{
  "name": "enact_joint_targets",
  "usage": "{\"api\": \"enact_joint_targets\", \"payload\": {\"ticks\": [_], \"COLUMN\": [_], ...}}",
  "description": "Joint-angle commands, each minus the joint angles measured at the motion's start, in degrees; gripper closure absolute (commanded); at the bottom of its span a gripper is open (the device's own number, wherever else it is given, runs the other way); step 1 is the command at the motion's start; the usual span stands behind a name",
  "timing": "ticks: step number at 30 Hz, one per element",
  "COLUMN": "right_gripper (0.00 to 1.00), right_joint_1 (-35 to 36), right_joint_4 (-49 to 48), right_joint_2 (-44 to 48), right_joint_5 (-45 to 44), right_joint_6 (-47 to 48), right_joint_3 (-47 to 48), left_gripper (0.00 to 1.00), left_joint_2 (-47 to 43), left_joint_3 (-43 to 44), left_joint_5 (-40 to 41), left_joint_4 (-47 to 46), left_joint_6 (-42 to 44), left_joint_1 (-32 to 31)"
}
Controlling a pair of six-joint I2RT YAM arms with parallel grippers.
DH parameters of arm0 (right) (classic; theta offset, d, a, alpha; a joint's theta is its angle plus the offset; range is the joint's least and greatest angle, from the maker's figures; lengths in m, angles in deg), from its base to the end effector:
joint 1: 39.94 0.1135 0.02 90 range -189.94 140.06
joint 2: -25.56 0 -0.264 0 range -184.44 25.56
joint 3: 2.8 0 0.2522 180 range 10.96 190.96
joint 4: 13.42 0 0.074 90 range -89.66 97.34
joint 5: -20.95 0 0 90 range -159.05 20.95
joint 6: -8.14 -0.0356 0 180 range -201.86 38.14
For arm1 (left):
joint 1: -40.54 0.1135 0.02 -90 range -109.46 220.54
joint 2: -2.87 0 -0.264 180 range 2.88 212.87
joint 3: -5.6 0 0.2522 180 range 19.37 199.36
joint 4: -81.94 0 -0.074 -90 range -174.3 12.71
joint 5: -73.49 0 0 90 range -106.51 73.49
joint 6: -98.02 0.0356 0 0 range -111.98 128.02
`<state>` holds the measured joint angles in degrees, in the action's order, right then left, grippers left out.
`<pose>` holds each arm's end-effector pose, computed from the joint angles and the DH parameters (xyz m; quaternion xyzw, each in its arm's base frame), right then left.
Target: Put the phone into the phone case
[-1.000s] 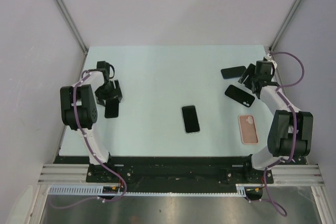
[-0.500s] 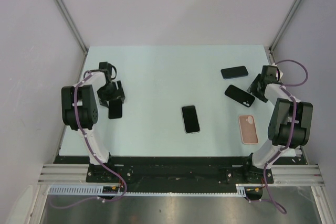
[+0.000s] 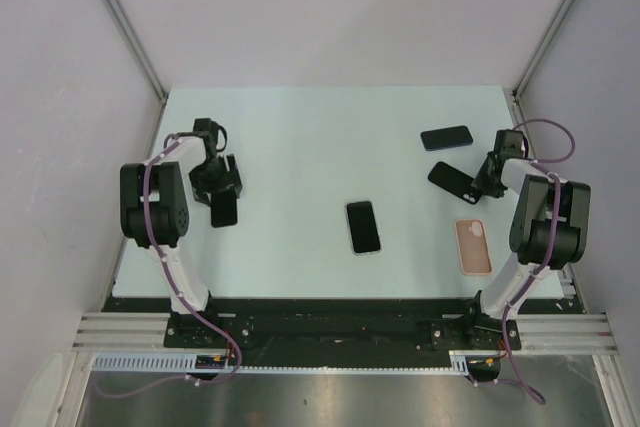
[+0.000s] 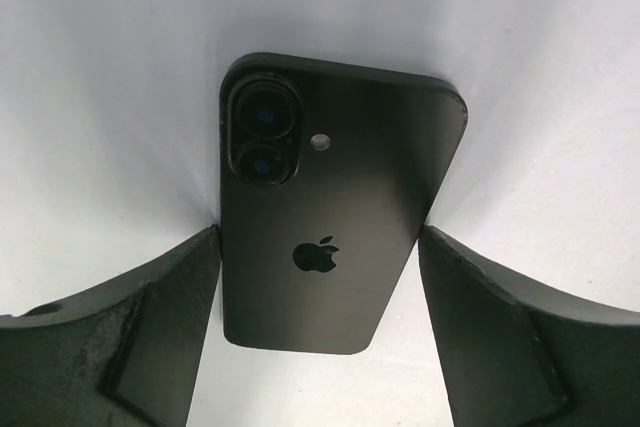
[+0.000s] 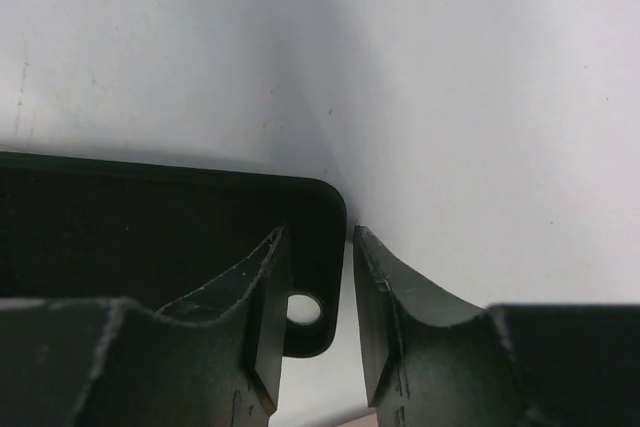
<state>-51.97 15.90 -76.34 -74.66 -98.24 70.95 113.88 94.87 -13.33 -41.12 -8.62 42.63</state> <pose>0.3471 -0.0775 0.1606 0.2486 0.9261 -0.0363 0.2813 0.3701 0.0155 0.1591 -0.1646 0.9810 0.0149 0.1013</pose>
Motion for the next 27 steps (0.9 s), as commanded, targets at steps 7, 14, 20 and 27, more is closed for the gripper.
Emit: {"api": "enact_joint_targets", "payload": {"ticks": [7, 14, 20, 27], "right_gripper": [0.94, 1.00, 1.00, 1.00], "right_joint_1": [0.69, 3.15, 7.81, 11.85], "right_joint_4": [-1.84, -4.91, -7.11, -7.90], "right_joint_2": [-2.24, 1.00, 7.15, 13.22], "right_joint_5": [1.12, 4.02, -0.19, 4.28], "right_joint_6": [2.49, 5.74, 11.72, 17.95], "right_joint_3": [1.71, 1.71, 1.71, 1.71], "left_gripper": [0.17, 0.17, 0.18, 0.18], "left_joint_2": [2.73, 2.56, 1.94, 2.03], "left_joint_3": [-0.97, -1.06, -0.62, -0.45], "left_joint_5": [-4.76, -6.17, -6.34, -6.78], "left_joint_4": [2.26, 2.26, 2.26, 2.26], "left_joint_6": [-2.34, -1.90, -1.73, -1.55], "left_joint_1": [-3.14, -3.06, -3.14, -3.14]}}
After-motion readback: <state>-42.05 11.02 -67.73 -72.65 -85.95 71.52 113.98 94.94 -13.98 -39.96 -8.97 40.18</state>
